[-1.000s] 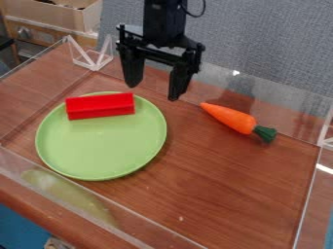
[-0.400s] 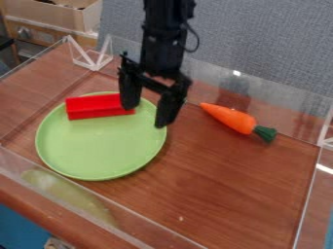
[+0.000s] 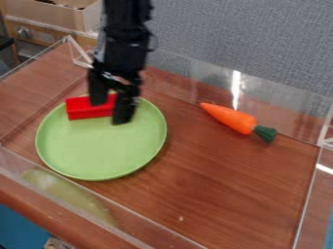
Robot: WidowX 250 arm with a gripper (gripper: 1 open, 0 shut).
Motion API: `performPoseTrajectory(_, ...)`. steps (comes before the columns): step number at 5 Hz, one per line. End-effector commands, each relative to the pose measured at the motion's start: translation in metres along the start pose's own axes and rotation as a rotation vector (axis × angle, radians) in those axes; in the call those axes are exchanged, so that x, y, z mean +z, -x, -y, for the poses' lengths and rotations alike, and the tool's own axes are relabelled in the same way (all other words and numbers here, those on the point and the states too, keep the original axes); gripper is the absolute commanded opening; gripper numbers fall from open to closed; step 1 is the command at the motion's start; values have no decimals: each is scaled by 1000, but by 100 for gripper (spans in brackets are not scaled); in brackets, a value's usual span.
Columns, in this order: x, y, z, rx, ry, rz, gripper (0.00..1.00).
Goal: Put the red object on the right side
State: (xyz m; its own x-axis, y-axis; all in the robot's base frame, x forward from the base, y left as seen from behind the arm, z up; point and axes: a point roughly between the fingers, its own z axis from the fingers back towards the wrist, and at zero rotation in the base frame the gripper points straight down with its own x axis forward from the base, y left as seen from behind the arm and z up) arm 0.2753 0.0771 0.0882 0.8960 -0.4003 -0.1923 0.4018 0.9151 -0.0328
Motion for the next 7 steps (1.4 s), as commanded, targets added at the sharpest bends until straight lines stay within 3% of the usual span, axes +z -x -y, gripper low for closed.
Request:
performPoseTrajectory(1, 29, 3, -23, -105, -79, 70, 100)
performPoseTrajectory(2, 32, -8, -26, -183, -104, 80, 100)
performPoseTrajectory(3, 25, -12, -26, -265, -110, 78, 100)
performPoseTrajectory(5, 17, -22, -32, -169, -86, 73, 100)
performPoseTrajectory(7, 8, -21, -43, -133, -82, 76, 100)
